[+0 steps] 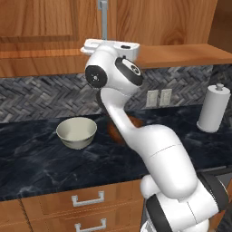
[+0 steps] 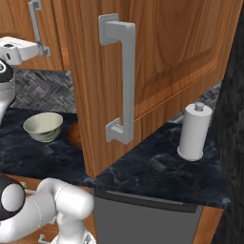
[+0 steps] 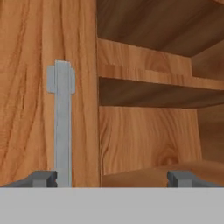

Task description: Open the cabinet. Pick the bowls from the counter and place them in the cabinet. Then close the cabinet.

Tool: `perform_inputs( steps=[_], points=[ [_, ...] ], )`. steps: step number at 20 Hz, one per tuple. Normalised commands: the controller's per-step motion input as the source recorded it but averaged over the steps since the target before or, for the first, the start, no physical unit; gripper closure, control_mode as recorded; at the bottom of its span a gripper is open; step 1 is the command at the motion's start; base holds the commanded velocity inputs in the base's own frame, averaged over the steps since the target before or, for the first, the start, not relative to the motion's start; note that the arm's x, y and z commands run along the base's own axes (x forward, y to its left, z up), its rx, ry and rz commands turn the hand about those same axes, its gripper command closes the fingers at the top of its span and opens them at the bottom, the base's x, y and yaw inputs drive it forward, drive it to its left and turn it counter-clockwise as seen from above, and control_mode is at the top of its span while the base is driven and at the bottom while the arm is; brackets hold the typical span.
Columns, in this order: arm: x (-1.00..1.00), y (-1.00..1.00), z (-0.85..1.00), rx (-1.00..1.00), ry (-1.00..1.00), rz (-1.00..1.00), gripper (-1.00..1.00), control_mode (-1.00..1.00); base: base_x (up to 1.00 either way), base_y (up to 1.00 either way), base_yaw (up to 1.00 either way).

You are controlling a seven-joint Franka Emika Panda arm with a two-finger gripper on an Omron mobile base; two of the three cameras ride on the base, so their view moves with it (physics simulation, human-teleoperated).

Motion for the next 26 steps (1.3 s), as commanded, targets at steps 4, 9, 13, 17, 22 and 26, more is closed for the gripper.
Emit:
perform_inputs(
  steps=[4, 9, 13, 17, 22, 26],
  points=[
    [0.82, 0.20, -0.01, -0.02, 0.00, 0.00, -1.00, -1.00, 0.00, 0.00, 0.00],
    [0.83, 0.19, -0.05, -0.01, 0.00, 0.00, -1.00, -1.00, 0.00, 0.00, 0.00],
    [0.81, 0.32, -0.04, -0.03, 0.00, 0.00, -1.00, -1.00, 0.00, 0.00, 0.00],
    [0.88, 0.51, -0.12, -0.03, 0.00, 0.00, 1.00, -1.00, 0.00, 0.00, 0.00],
    [0.97, -0.33, -0.02, 0.00, 0.01, 0.05, 1.00, -1.00, 0.00, 0.00, 0.00],
    [0.27, -0.31, -0.21, 0.00, -0.01, 0.31, 1.00, -1.00, 0.00, 0.00, 0.00]
  ],
)
